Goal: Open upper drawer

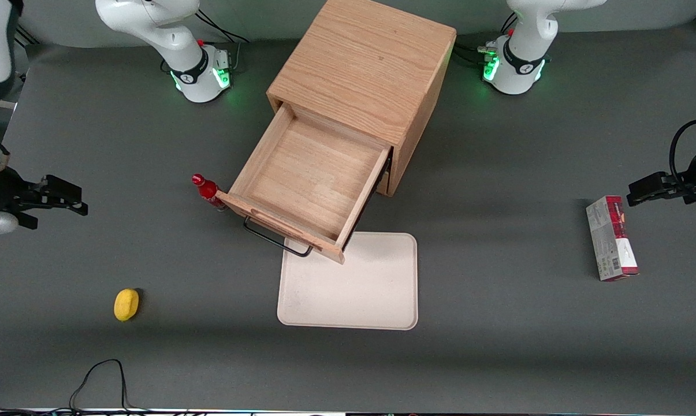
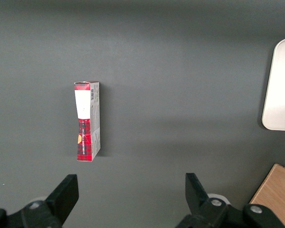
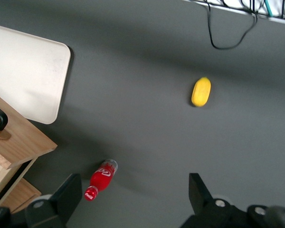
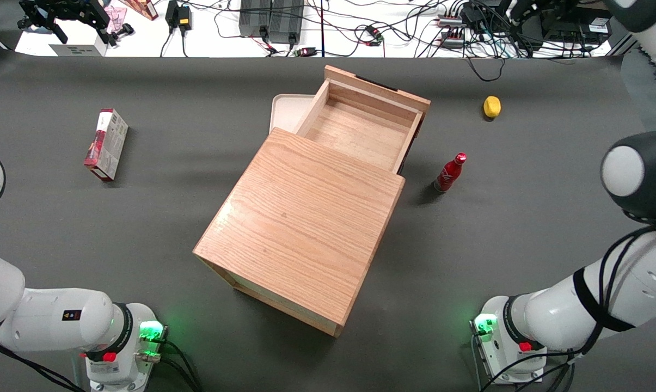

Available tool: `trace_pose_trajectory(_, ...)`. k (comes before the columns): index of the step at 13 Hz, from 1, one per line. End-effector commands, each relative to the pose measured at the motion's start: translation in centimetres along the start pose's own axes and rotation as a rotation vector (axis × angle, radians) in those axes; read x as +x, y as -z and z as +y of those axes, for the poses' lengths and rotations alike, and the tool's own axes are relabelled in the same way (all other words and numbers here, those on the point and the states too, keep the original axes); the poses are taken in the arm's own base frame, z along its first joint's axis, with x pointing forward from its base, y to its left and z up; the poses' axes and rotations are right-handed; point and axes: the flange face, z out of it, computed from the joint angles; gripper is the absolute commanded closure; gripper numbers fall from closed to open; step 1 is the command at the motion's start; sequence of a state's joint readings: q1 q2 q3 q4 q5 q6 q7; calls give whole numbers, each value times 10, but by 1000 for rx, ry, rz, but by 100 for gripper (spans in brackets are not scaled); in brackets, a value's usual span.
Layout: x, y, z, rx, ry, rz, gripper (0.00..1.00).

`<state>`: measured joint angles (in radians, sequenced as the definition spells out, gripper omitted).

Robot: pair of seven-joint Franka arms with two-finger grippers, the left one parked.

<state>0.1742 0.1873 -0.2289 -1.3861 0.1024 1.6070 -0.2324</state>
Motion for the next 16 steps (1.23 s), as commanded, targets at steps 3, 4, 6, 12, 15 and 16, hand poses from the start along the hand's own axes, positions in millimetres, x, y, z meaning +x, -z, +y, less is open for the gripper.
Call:
trace_pose_trajectory(3, -44, 4, 15, -25, -162, 8, 0)
trace_pose_trajectory(4, -45, 4, 17, -32, -178, 5, 0)
trace_pose_trajectory(6, -45, 4, 17, -66, -182, -6, 0)
trace_pose_trajectory(12, -43, 0, 16, -70, -174, -16, 0)
trace_pose_trajectory(15, -42, -1, 14, -71, -171, -20, 0)
trace_pose_trajectory(16, -42, -1, 13, -71, -171, -19, 0)
